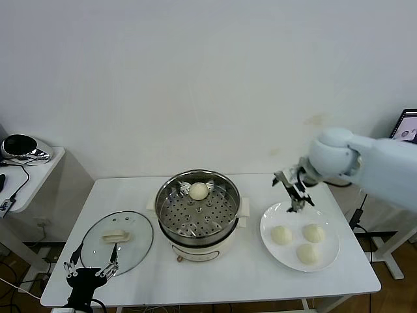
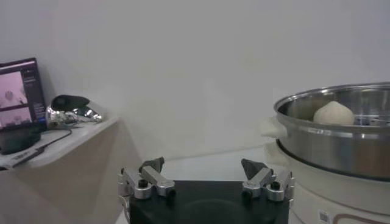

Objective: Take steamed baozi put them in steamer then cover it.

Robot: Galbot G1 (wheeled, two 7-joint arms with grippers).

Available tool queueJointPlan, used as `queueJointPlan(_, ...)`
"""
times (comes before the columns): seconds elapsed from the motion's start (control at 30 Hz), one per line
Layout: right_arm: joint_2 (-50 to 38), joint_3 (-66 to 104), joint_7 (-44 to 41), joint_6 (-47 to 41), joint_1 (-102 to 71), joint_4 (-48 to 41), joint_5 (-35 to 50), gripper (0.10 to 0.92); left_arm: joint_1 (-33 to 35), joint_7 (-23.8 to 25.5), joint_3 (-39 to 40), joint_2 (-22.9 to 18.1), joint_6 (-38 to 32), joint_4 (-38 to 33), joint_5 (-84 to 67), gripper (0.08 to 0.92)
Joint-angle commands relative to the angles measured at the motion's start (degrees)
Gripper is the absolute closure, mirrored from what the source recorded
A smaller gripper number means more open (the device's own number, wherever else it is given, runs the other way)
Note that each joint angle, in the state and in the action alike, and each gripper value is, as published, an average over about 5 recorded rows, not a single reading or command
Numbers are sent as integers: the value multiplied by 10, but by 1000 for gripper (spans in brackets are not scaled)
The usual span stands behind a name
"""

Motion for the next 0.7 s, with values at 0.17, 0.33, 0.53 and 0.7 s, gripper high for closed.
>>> queueJointPlan(0.17,-36,133,8,-16,-210,-45,-64,203,-1,1,-5,-3,4,1,0,177)
queueJointPlan(0.33,1,168,10,-8,-260,-97,-85,203,2,0,-9,-6,4,3,0,177)
queueJointPlan(0.53,40,178,10,7,-290,-145,-92,203,5,1,-14,-5,5,3,0,177)
queueJointPlan(0.7,74,197,12,15,-315,-180,-94,203,4,1,-14,-5,4,7,0,177)
